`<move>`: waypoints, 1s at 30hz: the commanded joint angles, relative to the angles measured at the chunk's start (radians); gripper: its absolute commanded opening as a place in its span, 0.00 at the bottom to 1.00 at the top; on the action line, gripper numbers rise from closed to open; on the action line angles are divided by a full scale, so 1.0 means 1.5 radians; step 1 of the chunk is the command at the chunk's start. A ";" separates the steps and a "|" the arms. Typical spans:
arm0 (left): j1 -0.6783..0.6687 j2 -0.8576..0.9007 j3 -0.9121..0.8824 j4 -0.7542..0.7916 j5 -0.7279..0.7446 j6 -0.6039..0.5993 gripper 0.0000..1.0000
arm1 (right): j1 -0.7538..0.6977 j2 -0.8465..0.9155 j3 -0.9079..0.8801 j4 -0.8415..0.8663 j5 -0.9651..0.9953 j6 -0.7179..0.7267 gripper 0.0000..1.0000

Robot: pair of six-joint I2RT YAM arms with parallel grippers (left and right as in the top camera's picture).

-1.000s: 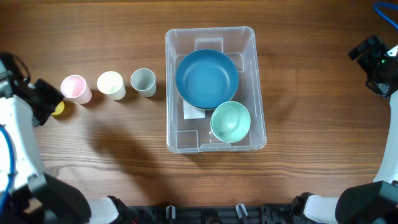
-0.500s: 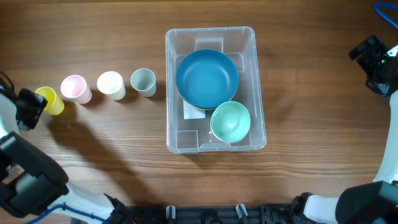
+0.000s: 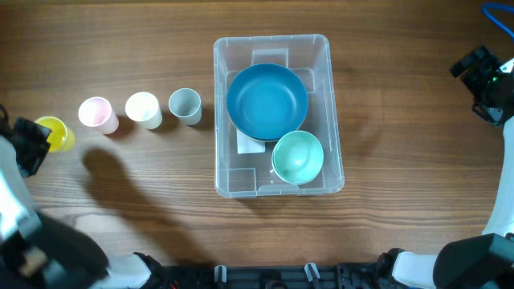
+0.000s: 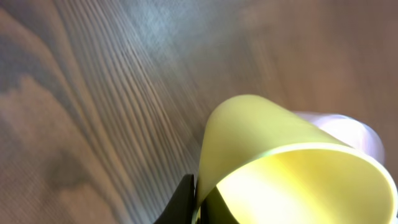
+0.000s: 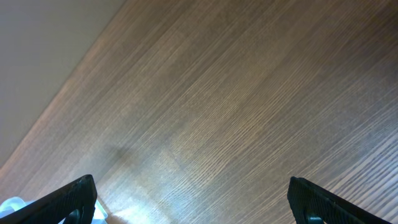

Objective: Pack container
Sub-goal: 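Carry the yellow cup into the bin beside the mint bowl, release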

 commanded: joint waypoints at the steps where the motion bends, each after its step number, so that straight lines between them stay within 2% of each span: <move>1: -0.071 -0.149 0.024 -0.038 0.096 0.024 0.04 | 0.003 0.005 0.005 0.000 0.002 0.004 1.00; 4: -0.199 -0.223 0.024 -0.081 0.112 0.049 0.04 | 0.003 0.005 0.005 0.000 0.002 0.004 1.00; 7: -0.366 -0.254 0.024 -0.099 0.112 0.057 0.04 | 0.003 0.005 0.005 0.000 0.002 0.004 1.00; 11: -0.587 -0.243 0.023 -0.100 0.063 0.054 0.04 | 0.003 0.005 0.005 0.000 0.002 0.004 1.00; 15: -0.749 -0.197 0.008 -0.098 0.036 0.031 0.04 | 0.003 0.005 0.005 0.000 0.002 0.004 1.00; 18: -0.813 -0.153 -0.008 -0.097 -0.018 0.001 0.04 | 0.003 0.005 0.005 0.000 0.002 0.004 1.00; 22: -0.856 -0.074 -0.030 -0.083 -0.026 -0.009 0.04 | 0.003 0.005 0.005 0.000 0.002 0.004 1.00; 30: -0.865 0.054 -0.039 -0.070 -0.054 -0.008 0.04 | 0.003 0.005 0.005 0.000 0.002 0.004 0.99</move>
